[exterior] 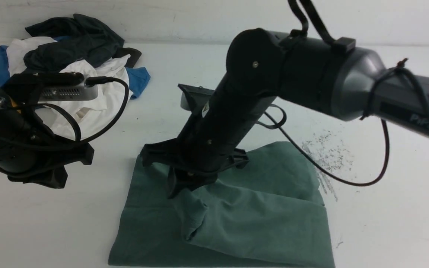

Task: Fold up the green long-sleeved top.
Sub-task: Use the right arm to drag the right edge of the fabric to the left and folds it over the left edge

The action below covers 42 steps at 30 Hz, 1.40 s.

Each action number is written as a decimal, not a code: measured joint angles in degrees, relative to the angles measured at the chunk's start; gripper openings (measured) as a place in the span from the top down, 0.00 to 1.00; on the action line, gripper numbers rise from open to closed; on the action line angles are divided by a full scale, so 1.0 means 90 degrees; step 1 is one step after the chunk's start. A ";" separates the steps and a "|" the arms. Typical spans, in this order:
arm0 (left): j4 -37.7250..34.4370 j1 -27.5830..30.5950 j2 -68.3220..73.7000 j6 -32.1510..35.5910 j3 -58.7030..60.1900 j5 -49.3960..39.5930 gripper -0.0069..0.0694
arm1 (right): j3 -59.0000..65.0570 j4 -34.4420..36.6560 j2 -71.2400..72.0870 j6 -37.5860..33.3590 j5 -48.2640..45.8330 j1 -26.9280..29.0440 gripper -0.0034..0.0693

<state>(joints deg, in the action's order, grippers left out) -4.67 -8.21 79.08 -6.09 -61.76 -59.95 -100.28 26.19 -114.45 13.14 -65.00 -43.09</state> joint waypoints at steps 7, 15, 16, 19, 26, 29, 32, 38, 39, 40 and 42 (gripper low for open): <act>0.0000 0.0000 0.0000 0.0000 0.0000 -0.0008 0.91 | -0.0323 0.0052 -0.0394 0.0007 0.0376 -0.0033 0.88; 0.0000 0.0000 0.0000 0.0000 0.0000 -0.0002 0.91 | -0.0400 0.0340 -0.0491 -0.0083 0.0957 -0.0033 0.69; 0.0000 0.0000 0.0000 0.0000 0.0000 -0.0002 0.91 | -0.0417 0.0448 -0.0491 -0.0183 0.1044 -0.0033 0.65; 0.0000 0.0000 0.0000 0.0000 0.0000 -0.0002 0.91 | -0.0436 0.0874 -0.0491 -0.0535 0.1227 -0.0033 0.50; 0.0000 0.0000 0.0000 0.0000 0.0000 0.0011 0.91 | -0.0436 0.1003 -0.0379 -0.1010 0.1072 0.0022 0.31; 0.0000 0.0000 0.0000 0.0000 0.0000 0.0011 0.91 | -0.0436 0.0707 -0.0163 -0.1198 0.0719 0.0241 0.30; 0.0000 0.0000 0.0000 0.0000 0.0000 0.0011 0.91 | -0.0438 -0.0007 0.0185 -0.1215 0.0209 0.0662 0.34; -0.0366 0.0000 0.0007 0.0178 -0.0007 0.0086 0.91 | -0.0438 -0.1454 0.0842 -0.1215 -0.0598 0.1627 0.57; -0.0609 0.0000 0.0093 0.0322 -0.0124 0.0043 0.91 | -0.0355 -0.1892 0.1095 -0.1244 -0.0631 0.1932 0.68; -0.0639 0.0000 0.0110 0.0334 -0.0145 0.0029 0.91 | -0.0355 -0.1931 0.1095 -0.1252 -0.0631 0.1962 0.70; -0.0835 0.0000 0.0332 0.0421 -0.0444 -0.0127 0.91 | -0.0068 -0.2237 0.1452 -0.1316 -0.0648 0.2256 0.85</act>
<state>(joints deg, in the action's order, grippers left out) -12.19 -8.21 82.07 -2.30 -65.76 -61.10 -100.89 6.06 -101.38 1.29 -70.84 -22.79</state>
